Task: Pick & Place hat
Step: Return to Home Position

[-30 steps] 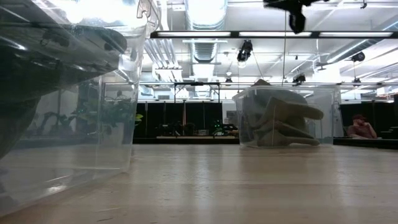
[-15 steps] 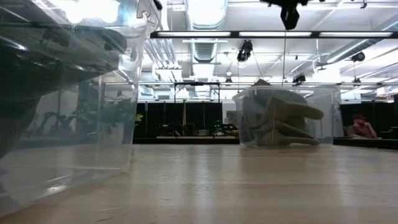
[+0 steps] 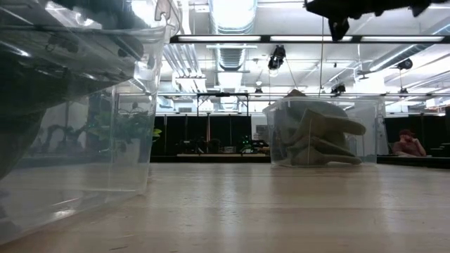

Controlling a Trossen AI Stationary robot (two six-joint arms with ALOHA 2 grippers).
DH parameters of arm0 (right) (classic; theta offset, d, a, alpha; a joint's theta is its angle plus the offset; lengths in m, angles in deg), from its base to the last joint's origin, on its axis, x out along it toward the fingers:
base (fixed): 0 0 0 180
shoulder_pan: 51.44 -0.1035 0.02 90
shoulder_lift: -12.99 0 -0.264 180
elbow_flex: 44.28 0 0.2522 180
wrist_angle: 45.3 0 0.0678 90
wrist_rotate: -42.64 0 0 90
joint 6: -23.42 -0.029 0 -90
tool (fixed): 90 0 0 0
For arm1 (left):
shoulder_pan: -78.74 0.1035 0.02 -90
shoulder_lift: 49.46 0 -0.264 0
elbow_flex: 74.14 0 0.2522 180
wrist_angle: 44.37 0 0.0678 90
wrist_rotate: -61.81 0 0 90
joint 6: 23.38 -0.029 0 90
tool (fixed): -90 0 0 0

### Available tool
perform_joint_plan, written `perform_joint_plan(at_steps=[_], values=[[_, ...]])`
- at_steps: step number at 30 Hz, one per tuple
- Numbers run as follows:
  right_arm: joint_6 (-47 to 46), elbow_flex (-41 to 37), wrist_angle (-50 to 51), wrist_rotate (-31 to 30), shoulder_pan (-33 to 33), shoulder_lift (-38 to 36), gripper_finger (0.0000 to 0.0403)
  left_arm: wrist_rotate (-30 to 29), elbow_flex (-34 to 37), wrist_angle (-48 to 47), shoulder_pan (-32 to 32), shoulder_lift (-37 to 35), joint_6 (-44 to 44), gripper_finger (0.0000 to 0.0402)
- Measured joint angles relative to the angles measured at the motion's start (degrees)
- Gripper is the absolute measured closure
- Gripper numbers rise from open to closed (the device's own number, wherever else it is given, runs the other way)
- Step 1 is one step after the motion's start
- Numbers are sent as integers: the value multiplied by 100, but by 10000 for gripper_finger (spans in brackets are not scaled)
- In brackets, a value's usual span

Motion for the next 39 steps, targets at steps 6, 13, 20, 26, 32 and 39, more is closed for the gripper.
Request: perform_joint_plan(at_steps=[6, 13, 20, 26, 32, 39], values=[[-417, -972, -287, -1, -8, -1021, 394, 2, 602, 29, -2, -782, 356, 401], [-489, -1702, -422, -23, -9, -2158, 394, 45, 1393, 306, -68, -1453, 410, 401], [-775, -2271, -404, -25, -9, -3047, 394, -29, 2514, 1636, -363, -1951, 1056, 401], [-776, -2679, -392, -21, -9, -3738, 394, -465, 2850, 1600, -604, -2233, 841, 401], [-787, -2921, -321, -43, -9, -4208, 394, -756, 2980, 1397, -842, -2382, 917, 401], [-624, -3026, 5, -23, -9, -4180, 394, -1170, 3216, 1396, -1363, -2414, 1015, 401]])
